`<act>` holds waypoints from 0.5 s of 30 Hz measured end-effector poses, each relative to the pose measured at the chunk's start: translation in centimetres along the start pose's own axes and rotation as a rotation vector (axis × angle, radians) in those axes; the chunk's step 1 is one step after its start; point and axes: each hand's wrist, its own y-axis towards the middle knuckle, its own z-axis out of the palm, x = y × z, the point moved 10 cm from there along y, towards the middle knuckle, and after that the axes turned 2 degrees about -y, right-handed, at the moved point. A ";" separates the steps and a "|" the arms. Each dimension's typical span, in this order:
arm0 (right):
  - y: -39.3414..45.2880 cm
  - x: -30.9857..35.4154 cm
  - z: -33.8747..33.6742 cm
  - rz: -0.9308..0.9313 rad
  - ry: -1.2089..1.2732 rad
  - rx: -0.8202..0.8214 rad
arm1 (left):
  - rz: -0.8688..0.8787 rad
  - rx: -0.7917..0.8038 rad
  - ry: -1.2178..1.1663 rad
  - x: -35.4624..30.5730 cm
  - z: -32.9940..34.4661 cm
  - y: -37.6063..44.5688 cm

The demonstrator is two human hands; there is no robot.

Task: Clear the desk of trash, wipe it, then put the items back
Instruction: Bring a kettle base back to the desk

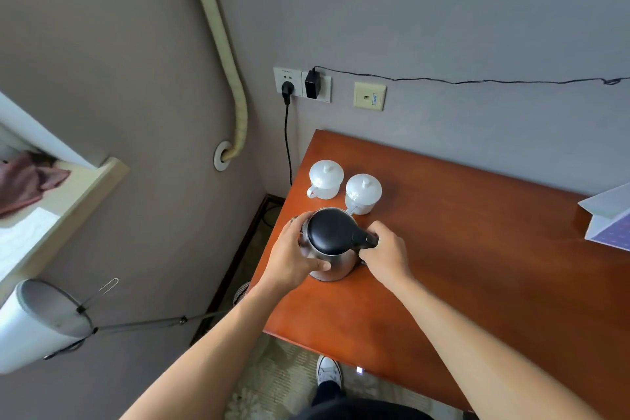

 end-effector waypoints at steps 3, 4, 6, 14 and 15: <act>0.4 0.6 0.4 -0.014 -0.114 0.085 | 0.008 0.064 0.084 -0.3 0.3 0.2; 0.5 1.2 0.5 -0.028 -0.187 0.122 | 0.011 0.091 0.135 -0.5 0.3 0.1; 0.5 2.7 -0.1 -0.070 -0.316 0.133 | 0.022 0.101 0.277 -0.8 -0.3 -0.2; -2.3 14.9 -0.6 -0.483 -0.290 -0.155 | 0.118 -0.251 0.693 -1.3 -9.9 -4.2; -3.3 16.9 0.8 -0.550 -0.316 -0.130 | 0.127 -0.316 0.700 -1.6 -11.6 -5.3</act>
